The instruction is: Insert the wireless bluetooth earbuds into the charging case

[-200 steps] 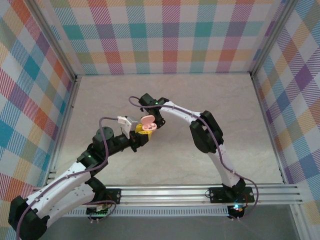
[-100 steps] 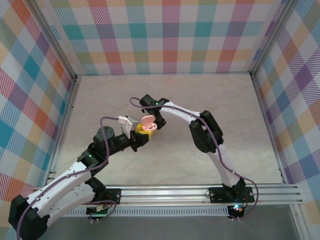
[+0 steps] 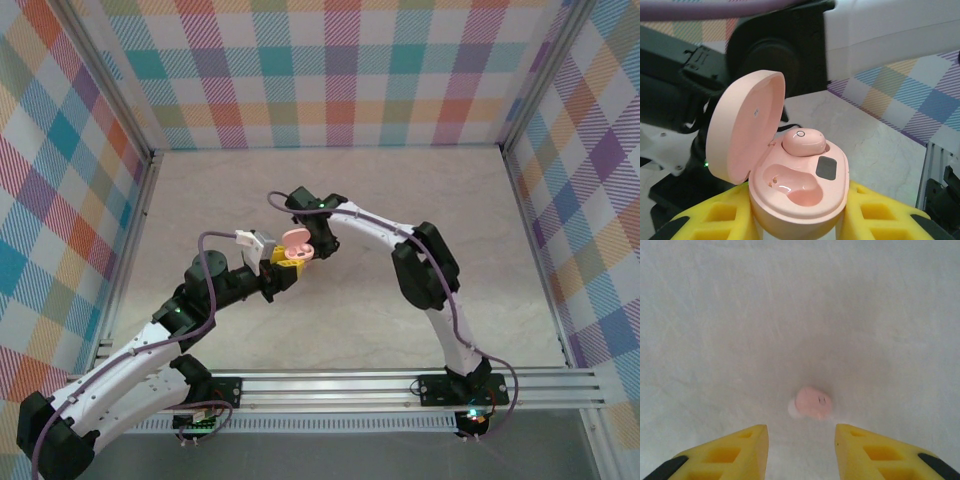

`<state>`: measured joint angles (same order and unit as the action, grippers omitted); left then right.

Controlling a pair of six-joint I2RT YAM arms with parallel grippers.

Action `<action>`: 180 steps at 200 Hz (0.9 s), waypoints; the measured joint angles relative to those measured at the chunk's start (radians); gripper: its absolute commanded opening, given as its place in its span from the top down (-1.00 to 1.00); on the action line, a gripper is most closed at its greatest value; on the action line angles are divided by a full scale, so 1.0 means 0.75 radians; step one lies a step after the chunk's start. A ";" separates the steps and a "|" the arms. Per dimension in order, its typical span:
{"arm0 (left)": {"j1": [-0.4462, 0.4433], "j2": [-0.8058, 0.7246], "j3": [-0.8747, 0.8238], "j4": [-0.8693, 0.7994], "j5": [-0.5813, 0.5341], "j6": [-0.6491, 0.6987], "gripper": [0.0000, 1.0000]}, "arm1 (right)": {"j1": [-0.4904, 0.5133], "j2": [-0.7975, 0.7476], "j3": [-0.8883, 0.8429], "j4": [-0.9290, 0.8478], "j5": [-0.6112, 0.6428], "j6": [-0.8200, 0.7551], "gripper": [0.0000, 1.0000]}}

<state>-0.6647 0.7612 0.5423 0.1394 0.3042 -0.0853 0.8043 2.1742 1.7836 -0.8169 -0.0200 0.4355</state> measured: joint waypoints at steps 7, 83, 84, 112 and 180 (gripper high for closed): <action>0.000 -0.001 0.003 -0.011 0.002 0.001 0.40 | 0.000 -0.030 -0.036 0.007 -0.011 0.021 0.18; 0.000 -0.022 0.022 -0.050 0.016 0.005 0.40 | -0.001 -0.047 -0.178 0.115 -0.146 0.168 0.16; 0.000 -0.022 0.022 -0.050 0.016 0.005 0.40 | -0.001 -0.046 -0.177 0.116 -0.146 0.168 0.16; 0.000 -0.040 0.022 -0.049 0.016 0.005 0.40 | -0.001 0.023 -0.133 0.131 -0.150 0.167 0.17; 0.000 -0.049 0.022 -0.061 0.016 0.004 0.40 | -0.003 0.162 0.084 0.082 -0.119 0.096 0.16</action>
<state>-0.6647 0.7242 0.5587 0.0940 0.3161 -0.0822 0.8024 2.2959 1.8465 -0.7555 -0.1093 0.5076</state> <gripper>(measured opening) 0.348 0.420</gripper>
